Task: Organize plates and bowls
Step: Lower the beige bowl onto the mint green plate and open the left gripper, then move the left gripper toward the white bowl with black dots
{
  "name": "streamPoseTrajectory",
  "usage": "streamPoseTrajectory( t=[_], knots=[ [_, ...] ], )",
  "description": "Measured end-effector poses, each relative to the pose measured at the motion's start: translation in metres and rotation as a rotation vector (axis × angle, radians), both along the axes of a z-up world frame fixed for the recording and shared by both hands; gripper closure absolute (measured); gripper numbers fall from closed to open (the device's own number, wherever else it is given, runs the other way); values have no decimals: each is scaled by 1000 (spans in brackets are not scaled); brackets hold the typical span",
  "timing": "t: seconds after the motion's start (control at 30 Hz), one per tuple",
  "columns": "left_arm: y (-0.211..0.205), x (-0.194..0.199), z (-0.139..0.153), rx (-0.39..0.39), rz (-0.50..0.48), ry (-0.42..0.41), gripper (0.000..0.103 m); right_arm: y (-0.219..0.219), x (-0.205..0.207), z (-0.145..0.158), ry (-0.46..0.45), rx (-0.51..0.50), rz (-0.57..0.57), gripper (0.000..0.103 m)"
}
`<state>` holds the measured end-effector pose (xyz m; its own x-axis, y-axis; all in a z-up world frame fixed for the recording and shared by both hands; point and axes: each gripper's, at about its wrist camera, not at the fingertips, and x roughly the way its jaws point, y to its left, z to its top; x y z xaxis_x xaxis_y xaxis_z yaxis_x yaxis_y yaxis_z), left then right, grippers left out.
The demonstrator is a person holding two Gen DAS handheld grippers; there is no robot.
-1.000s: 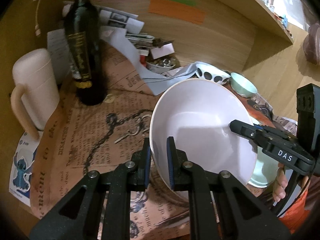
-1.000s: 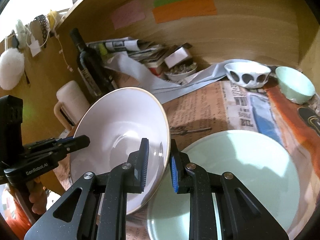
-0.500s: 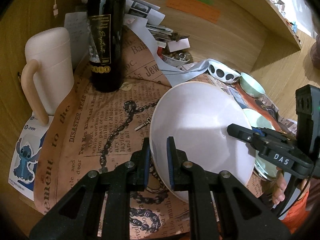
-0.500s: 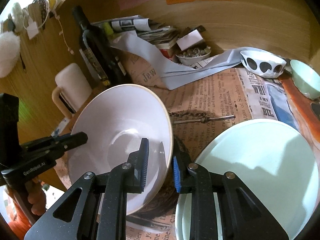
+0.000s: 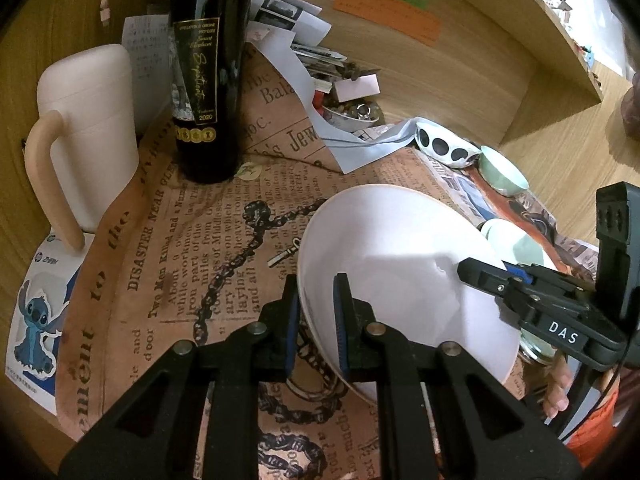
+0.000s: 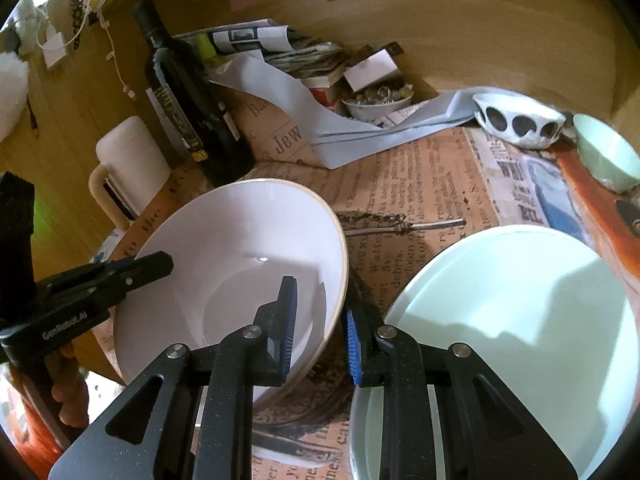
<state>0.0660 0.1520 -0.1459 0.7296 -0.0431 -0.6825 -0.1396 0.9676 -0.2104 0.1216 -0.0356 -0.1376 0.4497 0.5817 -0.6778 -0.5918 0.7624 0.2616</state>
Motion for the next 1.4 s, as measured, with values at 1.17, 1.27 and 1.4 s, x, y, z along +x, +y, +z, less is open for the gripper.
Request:
streamPoseTrajectory(
  t=[1.17, 1.27, 1.4],
  knots=[
    [-100, 90, 105, 55, -110, -208, 19, -142, 81, 93, -253, 48, -223, 61],
    [-108, 114, 103, 62, -98, -182, 19, -152, 100, 93, -237, 51, -234, 61],
    [-113, 153, 94, 16, -111, -104, 19, -162, 126, 90, -205, 72, -239, 61]
  ],
)
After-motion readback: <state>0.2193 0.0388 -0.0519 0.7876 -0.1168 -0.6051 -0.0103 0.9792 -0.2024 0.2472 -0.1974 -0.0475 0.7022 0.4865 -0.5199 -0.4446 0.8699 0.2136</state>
